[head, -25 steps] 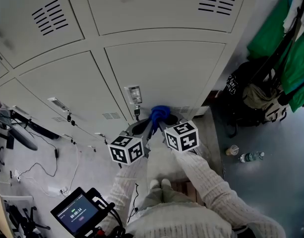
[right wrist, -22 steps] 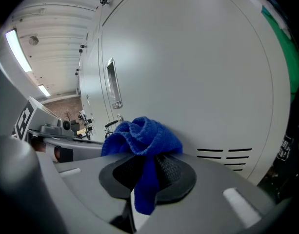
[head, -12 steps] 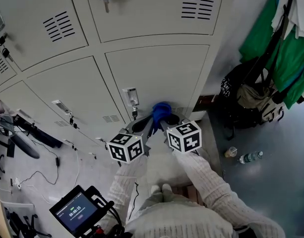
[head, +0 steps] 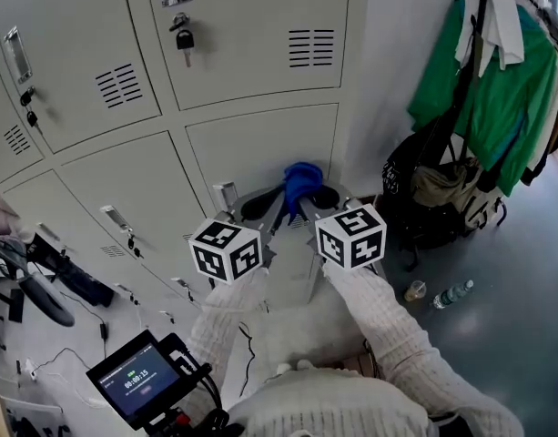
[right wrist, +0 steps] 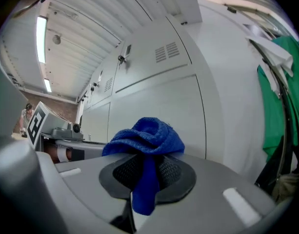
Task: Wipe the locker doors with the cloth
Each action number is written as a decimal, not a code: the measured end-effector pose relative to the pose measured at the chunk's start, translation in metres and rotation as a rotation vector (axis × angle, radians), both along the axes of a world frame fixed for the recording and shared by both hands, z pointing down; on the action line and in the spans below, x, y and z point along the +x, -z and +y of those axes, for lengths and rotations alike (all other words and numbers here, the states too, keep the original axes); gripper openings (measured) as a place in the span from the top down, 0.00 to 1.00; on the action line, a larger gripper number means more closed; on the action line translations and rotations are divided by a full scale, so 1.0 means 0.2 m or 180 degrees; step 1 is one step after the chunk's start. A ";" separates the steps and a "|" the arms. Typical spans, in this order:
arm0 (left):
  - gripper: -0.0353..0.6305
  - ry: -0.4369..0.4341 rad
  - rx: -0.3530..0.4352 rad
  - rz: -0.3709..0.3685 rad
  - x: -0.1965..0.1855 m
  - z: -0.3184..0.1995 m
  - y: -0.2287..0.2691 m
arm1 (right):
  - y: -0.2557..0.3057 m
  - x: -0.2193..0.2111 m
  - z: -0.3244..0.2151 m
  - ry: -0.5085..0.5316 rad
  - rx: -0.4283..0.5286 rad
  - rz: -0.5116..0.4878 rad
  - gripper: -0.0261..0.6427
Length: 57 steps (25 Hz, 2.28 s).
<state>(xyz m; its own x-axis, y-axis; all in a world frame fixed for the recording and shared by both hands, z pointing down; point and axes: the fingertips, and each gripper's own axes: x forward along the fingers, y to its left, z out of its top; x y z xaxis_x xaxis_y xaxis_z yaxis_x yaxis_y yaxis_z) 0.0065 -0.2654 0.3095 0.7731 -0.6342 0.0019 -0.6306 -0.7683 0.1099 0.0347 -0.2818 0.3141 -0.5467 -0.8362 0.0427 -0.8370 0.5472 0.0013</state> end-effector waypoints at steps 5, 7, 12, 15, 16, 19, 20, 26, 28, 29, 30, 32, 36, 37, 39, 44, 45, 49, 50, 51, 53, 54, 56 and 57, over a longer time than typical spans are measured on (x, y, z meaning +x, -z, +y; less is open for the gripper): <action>0.94 -0.0106 0.0354 0.0044 0.09 0.00 0.29 | 0.29 0.08 -0.01 -0.0082 0.0393 0.0000 0.88; 0.94 -0.0127 0.0479 0.0052 0.12 0.00 0.37 | 0.38 0.11 -0.02 -0.0126 0.0510 -0.0008 0.88; 0.94 -0.0181 0.0727 0.0080 0.15 -0.02 0.53 | 0.53 0.15 -0.04 -0.0198 0.0721 -0.0016 0.88; 0.94 -0.0219 0.0805 0.0114 0.16 -0.06 0.58 | 0.54 0.17 -0.11 -0.0231 0.0725 0.0003 0.88; 0.94 -0.0228 0.0813 0.0124 0.16 -0.08 0.58 | 0.54 0.17 -0.13 -0.0236 0.0714 0.0011 0.88; 0.94 -0.0217 0.0814 0.0143 0.15 -0.10 0.59 | 0.54 0.17 -0.15 -0.0232 0.0698 0.0025 0.88; 0.94 -0.0210 0.0811 0.0145 0.15 -0.10 0.59 | 0.54 0.17 -0.15 -0.0228 0.0704 0.0028 0.88; 0.94 -0.0183 0.0751 0.0126 0.15 -0.14 0.55 | 0.55 0.16 -0.16 -0.0202 0.0779 0.0030 0.88; 0.94 -0.0197 0.0725 0.0144 0.15 -0.14 0.54 | 0.54 0.16 -0.16 -0.0192 0.0790 0.0025 0.88; 0.94 -0.0207 0.0709 0.0159 0.15 -0.14 0.53 | 0.53 0.16 -0.15 -0.0190 0.0788 0.0028 0.88; 0.94 -0.0214 0.0691 0.0165 0.16 -0.14 0.52 | 0.52 0.16 -0.15 -0.0189 0.0778 0.0030 0.88; 0.94 -0.0218 0.0655 0.0151 0.16 -0.14 0.49 | 0.49 0.17 -0.15 -0.0189 0.0734 0.0026 0.88; 0.94 -0.0229 0.0531 0.0106 0.16 -0.15 0.40 | 0.39 0.17 -0.16 -0.0174 0.0609 0.0025 0.88; 0.94 -0.0231 0.0491 0.0075 0.16 -0.15 0.37 | 0.37 0.17 -0.16 -0.0170 0.0580 0.0028 0.88; 0.94 -0.0232 0.0408 0.0022 0.16 -0.15 0.31 | 0.32 0.17 -0.16 -0.0167 0.0522 0.0035 0.88; 0.94 -0.0242 0.0199 -0.0030 0.16 -0.16 0.16 | 0.17 0.17 -0.17 -0.0188 0.0326 0.0050 0.88; 0.94 -0.0254 0.0151 -0.0050 0.16 -0.15 0.13 | 0.14 0.18 -0.17 -0.0190 0.0280 0.0049 0.88; 0.94 -0.0314 -0.0048 -0.0089 0.17 -0.15 -0.01 | 0.00 0.17 -0.17 -0.0191 0.0101 0.0052 0.88; 0.94 -0.0314 -0.0097 -0.0096 0.17 -0.15 -0.04 | -0.03 0.17 -0.17 -0.0188 0.0056 0.0049 0.88; 0.94 -0.0309 -0.0148 -0.0103 0.17 -0.16 -0.08 | -0.06 0.17 -0.18 -0.0185 0.0009 0.0047 0.88; 0.94 -0.0293 -0.0257 -0.0113 0.16 -0.17 -0.16 | -0.13 0.17 -0.18 -0.0183 -0.0091 0.0047 0.88; 0.94 -0.0284 -0.0312 -0.0118 0.16 -0.17 -0.20 | -0.17 0.17 -0.18 -0.0181 -0.0140 0.0050 0.88; 0.94 -0.0260 -0.0411 -0.0128 0.15 -0.18 -0.27 | -0.24 0.16 -0.18 -0.0176 -0.0237 0.0055 0.88; 0.94 -0.0253 -0.0457 -0.0137 0.15 -0.18 -0.30 | -0.28 0.16 -0.18 -0.0175 -0.0286 0.0054 0.88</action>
<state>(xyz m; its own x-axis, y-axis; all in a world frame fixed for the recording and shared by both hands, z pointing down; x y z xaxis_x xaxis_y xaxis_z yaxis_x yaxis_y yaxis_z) 0.0356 -0.3020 0.3691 0.8181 -0.5619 0.1223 -0.5749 -0.7943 0.1963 0.0671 -0.3187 0.3699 -0.4988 -0.8573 0.1277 -0.8660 0.4991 -0.0314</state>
